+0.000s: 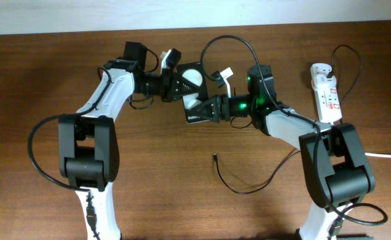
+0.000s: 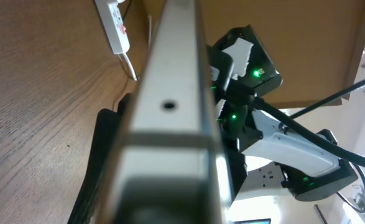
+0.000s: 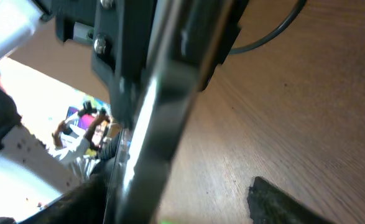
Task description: Plug charger to phone and switch on socket
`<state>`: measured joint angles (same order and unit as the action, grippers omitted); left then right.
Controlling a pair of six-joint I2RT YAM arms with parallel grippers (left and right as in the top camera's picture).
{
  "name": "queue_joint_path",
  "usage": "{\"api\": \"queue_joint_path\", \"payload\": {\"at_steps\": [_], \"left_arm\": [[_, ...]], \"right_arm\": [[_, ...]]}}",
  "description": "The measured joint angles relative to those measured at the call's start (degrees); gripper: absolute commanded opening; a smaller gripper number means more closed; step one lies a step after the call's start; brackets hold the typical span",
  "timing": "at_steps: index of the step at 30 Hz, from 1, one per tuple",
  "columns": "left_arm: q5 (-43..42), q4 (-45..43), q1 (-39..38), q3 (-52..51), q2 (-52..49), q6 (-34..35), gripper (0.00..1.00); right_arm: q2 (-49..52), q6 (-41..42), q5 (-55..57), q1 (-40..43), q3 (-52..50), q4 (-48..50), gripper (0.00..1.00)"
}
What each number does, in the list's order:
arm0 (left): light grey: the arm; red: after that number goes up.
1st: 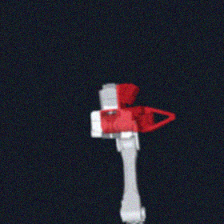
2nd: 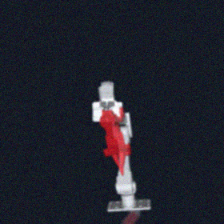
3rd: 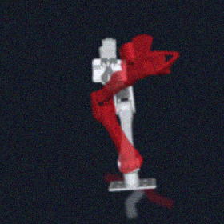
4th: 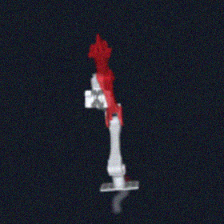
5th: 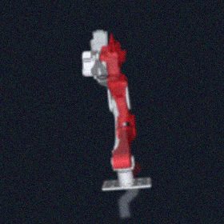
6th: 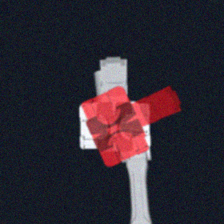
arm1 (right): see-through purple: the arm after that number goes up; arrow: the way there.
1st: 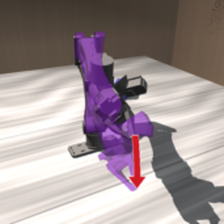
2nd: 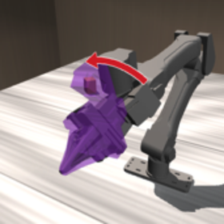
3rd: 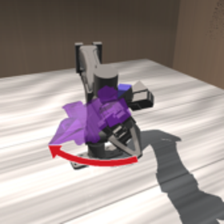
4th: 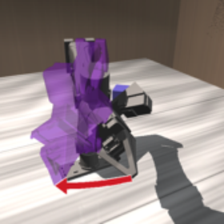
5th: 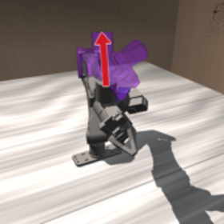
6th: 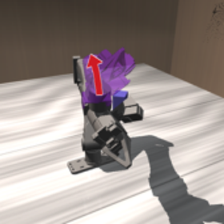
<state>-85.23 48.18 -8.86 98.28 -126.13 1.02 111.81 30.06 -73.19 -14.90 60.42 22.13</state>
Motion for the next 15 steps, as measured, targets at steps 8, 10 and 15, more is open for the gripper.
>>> {"api": "queue_joint_path", "payload": {"at_steps": [8,10,15], "left_arm": [[19.5,0.4,-0.1,0.9,0.0,0.6,0.0],[26.9,2.0,-0.1,1.0,0.0,1.5,0.0],[43.3,7.1,-0.1,1.1,0.0,5.0,0.0]], "right_arm": [[0.4,-0.4,-9.1,13.0,-0.6,-5.6,0.99],[0.4,-1.2,-7.6,13.9,-1.0,-10.6,0.99],[0.6,-10.3,5.0,13.6,-1.3,-35.7,0.99]]}}
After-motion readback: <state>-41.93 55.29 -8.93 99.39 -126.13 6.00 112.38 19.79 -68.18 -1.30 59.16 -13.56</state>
